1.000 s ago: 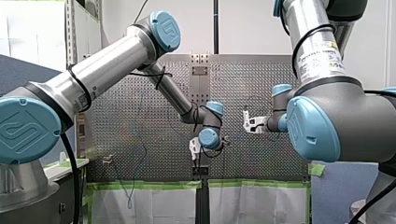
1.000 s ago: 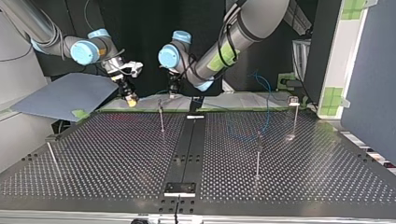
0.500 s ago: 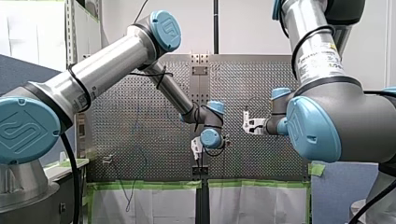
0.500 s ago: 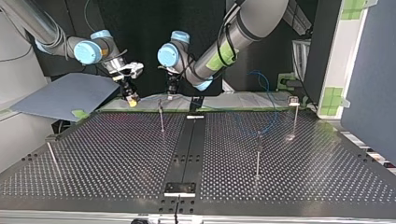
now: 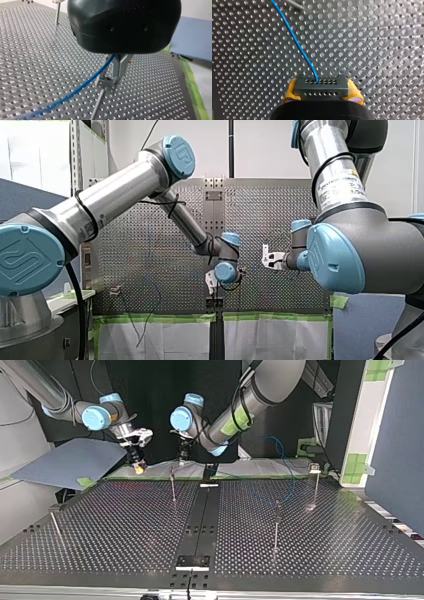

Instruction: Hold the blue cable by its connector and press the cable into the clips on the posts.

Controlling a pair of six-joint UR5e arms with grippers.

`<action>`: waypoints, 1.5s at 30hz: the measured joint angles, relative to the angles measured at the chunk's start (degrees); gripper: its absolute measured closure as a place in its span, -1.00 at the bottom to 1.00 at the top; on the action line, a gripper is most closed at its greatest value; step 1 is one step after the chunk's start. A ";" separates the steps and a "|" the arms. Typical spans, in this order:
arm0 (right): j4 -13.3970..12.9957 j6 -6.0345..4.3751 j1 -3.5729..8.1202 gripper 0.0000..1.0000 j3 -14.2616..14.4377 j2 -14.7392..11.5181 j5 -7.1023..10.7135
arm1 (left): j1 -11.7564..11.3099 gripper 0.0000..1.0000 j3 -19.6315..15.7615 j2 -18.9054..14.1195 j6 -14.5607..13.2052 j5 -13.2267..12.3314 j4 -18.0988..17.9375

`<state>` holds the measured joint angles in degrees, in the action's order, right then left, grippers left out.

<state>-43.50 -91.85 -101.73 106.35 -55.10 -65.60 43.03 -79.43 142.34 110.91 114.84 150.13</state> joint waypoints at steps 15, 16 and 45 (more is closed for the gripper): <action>2.90 -0.07 0.53 1.00 -3.20 3.52 -0.50 | -0.72 1.00 0.00 0.40 -0.10 -1.21 -1.55; 2.97 -0.12 0.56 1.00 -3.42 3.62 -0.50 | -0.80 1.00 0.03 0.40 -0.06 -1.41 -1.56; 2.99 -0.02 2.54 1.00 -5.51 4.63 -0.07 | -2.61 1.00 6.31 2.82 0.18 -3.74 1.04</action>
<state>-40.50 -91.87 -99.19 100.84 -50.47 -65.66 40.43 -73.12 145.17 111.09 111.11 151.17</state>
